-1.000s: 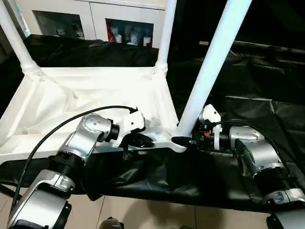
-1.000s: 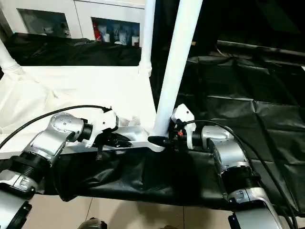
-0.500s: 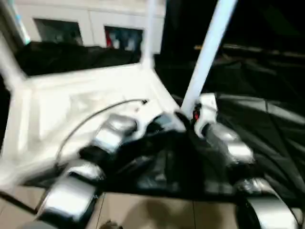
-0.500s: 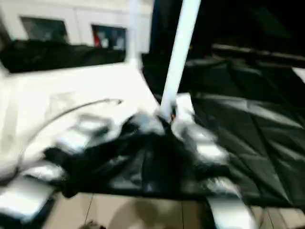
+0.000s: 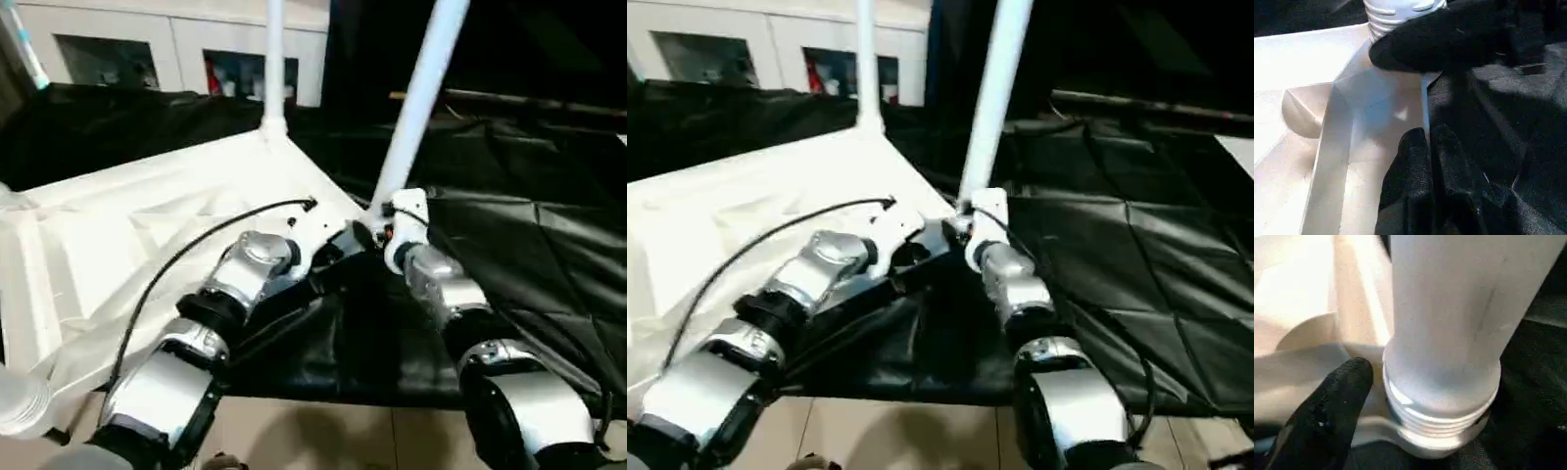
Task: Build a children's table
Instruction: Rotate leg to tighten
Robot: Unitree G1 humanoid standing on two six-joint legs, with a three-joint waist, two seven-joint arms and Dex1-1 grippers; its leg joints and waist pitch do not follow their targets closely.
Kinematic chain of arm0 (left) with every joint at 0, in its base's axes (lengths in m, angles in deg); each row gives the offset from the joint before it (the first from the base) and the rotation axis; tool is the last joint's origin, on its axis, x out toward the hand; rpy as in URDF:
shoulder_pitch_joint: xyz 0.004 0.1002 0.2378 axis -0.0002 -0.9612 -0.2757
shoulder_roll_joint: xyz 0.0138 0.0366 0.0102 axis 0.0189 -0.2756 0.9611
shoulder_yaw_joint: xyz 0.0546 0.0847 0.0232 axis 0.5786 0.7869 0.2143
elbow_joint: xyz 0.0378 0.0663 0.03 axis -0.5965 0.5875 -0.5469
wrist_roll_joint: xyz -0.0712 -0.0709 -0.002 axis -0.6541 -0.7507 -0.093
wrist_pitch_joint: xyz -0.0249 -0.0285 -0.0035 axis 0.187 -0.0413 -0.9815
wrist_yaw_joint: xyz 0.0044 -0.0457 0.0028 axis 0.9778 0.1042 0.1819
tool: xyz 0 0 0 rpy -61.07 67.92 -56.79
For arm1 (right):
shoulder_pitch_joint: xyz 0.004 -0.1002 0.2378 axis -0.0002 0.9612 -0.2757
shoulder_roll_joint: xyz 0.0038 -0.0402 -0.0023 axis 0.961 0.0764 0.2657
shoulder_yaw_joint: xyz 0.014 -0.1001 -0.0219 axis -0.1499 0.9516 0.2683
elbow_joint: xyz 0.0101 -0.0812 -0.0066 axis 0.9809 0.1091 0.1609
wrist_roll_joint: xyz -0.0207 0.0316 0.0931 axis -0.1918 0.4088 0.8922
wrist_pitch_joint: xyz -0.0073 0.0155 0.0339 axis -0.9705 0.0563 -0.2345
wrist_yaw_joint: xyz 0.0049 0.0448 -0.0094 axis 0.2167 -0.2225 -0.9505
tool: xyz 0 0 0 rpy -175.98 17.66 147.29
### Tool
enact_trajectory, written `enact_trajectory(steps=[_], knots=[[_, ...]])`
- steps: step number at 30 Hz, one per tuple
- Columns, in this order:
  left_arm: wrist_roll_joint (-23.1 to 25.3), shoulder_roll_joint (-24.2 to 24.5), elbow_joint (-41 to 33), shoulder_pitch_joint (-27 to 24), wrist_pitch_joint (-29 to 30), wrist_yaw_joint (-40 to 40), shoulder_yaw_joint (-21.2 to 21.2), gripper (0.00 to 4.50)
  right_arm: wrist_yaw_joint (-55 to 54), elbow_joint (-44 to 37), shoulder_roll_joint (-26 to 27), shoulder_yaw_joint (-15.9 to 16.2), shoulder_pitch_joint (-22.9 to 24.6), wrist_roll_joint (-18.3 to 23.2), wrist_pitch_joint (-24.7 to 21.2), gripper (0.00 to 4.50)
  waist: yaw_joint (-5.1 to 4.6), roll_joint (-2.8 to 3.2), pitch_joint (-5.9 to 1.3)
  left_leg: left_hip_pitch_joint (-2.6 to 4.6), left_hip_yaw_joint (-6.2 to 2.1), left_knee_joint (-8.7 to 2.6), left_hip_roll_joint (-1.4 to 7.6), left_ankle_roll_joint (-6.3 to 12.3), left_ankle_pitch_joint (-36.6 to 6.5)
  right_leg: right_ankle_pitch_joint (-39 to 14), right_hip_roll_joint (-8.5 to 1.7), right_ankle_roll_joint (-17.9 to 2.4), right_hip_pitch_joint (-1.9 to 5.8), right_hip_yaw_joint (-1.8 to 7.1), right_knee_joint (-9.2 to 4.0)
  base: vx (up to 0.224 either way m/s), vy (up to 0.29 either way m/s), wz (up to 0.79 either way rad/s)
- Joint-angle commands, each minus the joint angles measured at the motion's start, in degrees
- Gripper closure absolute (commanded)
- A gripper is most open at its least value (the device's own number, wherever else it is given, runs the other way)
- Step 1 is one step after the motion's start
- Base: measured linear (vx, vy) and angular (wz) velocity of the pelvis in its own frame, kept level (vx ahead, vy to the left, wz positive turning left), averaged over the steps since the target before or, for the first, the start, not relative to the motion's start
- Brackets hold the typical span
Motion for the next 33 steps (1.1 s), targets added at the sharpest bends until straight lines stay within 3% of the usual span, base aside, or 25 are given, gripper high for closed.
enact_trajectory(steps=[1,5,7,9,10,16,23,24,26,33], knots=[[-0.1,0.7,-0.9,-0.9,-2.1,-2.9,0.9,4.50,9.0,-1.9,-0.3,3.2,1.3,-1.0,0.5,0.68,0.41,-0.48,-3.16,0.11,-0.30,-3.98,1.29,1.16,-13.8,-12.4,-3.67,-10.8,1.82,2.05,-5.13,0.000,0.000,0.00],[-1.9,4.2,-3.1,-2.7,-5.4,-11.1,1.0,4.50,23.3,-7.0,-6.3,5.6,3.4,-0.1,3.2,0.68,0.62,-0.52,-3.37,-0.16,-0.13,-3.55,1.24,3.47,-9.2,-4.9,-3.49,-12.7,2.31,1.94,-4.38,0.000,0.000,0.00],[-2.8,5.4,-4.4,-3.7,-6.6,-14.8,1.2,4.50,27.9,-9.3,-8.0,5.9,4.2,1.2,2.9,0.68,0.70,-0.61,-3.89,-0.42,-0.07,-2.97,1.25,5.73,-4.6,2.7,-3.43,-14.2,2.72,1.96,-3.34,0.000,0.000,0.00],[-3.4,6.6,-5.7,-4.6,-7.4,-17.9,1.6,4.50,31.3,-11.0,-9.4,6.4,4.8,1.8,2.8,0.68,0.57,-0.59,-3.95,-0.52,0.04,-2.74,1.13,7.16,-2.8,7.1,-3.21,-15.7,2.58,1.90,-2.91,0.000,0.000,0.00],[-3.8,8.1,-7.1,-5.6,-7.4,-21.1,2.2,4.50,34.8,-12.4,-11.2,7.5,5.7,1.6,4.1,0.68,0.61,-0.31,-3.89,-0.31,0.11,-2.74,1.25,7.52,-3.2,7.9,-3.14,-16.5,2.31,1.87,-2.83,0.000,0.000,0.00],[-5.8,11.3,-11.2,-7.6,-7.2,-29.0,2.8,4.50,43.6,-15.0,-14.0,8.1,7.0,2.9,4.0,0.68,1.73,-0.38,-3.56,0.05,0.56,-2.91,1.79,6.31,-6.9,3.1,-3.09,-16.8,1.99,1.90,-2.99,0.000,0.000,0.00],[-5.9,12.7,-11.8,-8.2,-7.6,-31.1,2.2,4.50,48.6,-17.8,-15.3,9.6,8.3,3.5,2.6,0.68,1.80,-0.29,-3.46,0.10,0.69,-3.00,1.74,4.55,-8.4,-0.8,-3.22,-15.2,1.78,2.07,-3.29,0.000,0.000,0.00],[-5.9,12.8,-11.8,-8.2,-7.6,-31.2,2.2,4.50,48.6,-17.9,-15.4,9.6,8.4,3.4,2.6,0.84,1.77,-0.41,-3.52,0.04,0.66,-2.98,1.71,4.49,-8.0,-0.5,-3.25,-15.0,1.84,2.09,-3.24,0.000,0.000,0.00],[-6.0,12.8,-12.3,-8.4,-7.3,-31.2,2.2,4.50,48.7,-17.9,-15.3,9.3,8.5,3.4,2.4,0.94,1.80,-0.03,-3.63,0.13,0.65,-2.93,1.68,4.47,-7.5,0.4,-3.22,-15.3,1.79,2.10,-3.16,0.000,0.000,0.00],[-5.8,12.2,-12.6,-8.2,-7.0,-30.9,2.2,4.50,49.2,-19.1,-15.5,9.7,10.0,3.3,1.9,1.53,1.88,-0.21,-3.70,0.06,0.70,-2.80,1.59,4.84,-6.9,2.4,-3.08,-15.9,1.95,2.02,-3.00,0.000,0.000,0.00]])
